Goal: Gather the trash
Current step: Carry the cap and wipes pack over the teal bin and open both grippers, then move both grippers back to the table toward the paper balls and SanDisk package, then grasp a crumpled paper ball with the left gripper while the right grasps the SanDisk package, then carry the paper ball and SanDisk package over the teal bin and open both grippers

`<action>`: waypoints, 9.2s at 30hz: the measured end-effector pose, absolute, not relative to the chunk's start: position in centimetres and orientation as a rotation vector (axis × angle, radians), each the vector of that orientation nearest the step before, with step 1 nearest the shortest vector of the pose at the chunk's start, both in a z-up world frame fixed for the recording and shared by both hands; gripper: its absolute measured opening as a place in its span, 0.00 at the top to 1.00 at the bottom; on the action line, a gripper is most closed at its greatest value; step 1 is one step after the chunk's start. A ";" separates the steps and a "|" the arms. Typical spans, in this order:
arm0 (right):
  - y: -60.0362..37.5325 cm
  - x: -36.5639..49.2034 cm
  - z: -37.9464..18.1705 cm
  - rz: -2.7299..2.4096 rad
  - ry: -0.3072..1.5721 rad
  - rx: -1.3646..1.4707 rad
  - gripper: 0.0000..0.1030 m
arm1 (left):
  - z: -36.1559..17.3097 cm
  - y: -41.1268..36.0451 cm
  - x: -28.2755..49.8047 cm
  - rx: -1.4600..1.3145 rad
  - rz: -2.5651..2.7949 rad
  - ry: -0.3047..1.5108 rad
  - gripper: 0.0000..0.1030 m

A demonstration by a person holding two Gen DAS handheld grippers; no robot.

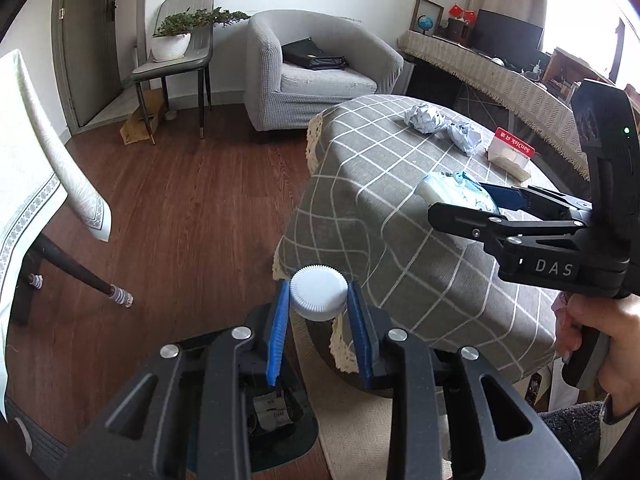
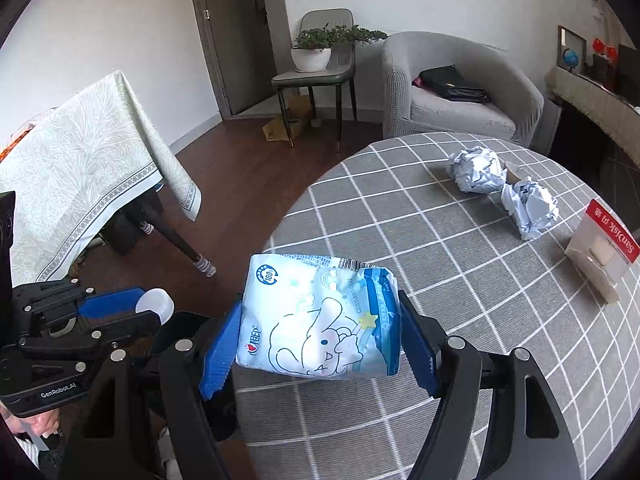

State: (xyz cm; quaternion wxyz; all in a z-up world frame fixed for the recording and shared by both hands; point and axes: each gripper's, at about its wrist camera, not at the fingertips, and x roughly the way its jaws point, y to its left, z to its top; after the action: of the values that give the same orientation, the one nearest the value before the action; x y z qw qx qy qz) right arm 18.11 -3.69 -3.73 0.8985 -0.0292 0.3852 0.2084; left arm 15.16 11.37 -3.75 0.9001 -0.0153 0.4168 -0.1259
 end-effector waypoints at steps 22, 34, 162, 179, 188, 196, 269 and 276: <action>4.8 13.7 -6.3 0.615 0.853 -0.059 0.29 | -11.7 18.9 9.6 -0.019 -0.163 1.039 0.69; 10.1 14.2 -9.4 0.692 0.983 -0.108 0.29 | -17.8 21.1 9.8 -0.055 -0.156 1.203 0.69; -27.3 27.7 -3.0 0.556 0.781 -0.136 0.65 | -2.0 -12.6 32.5 -0.034 -0.489 0.768 0.27; -26.9 29.1 -3.9 0.603 0.815 -0.161 0.89 | -3.9 -13.4 36.0 -0.108 -0.479 0.844 0.45; -26.5 29.0 -3.7 0.555 0.828 -0.167 0.97 | -3.4 -12.1 34.6 -0.141 -0.473 0.808 0.49; -25.5 27.5 -3.3 0.521 0.818 -0.138 0.99 | -2.7 -10.2 32.0 -0.153 -0.468 0.779 0.49; 8.1 14.8 -6.7 0.894 0.899 -0.035 0.99 | -10.1 22.4 11.5 -0.115 -0.084 1.003 0.49; 10.8 15.3 -8.4 0.899 0.955 -0.060 0.99 | -13.3 24.3 11.3 -0.116 -0.074 1.112 0.46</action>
State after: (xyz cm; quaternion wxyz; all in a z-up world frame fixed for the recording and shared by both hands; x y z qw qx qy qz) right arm 15.35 10.79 -8.35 0.7922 -0.0277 0.4438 0.4180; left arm 11.28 24.28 -13.31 0.8470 -0.0552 0.5276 -0.0351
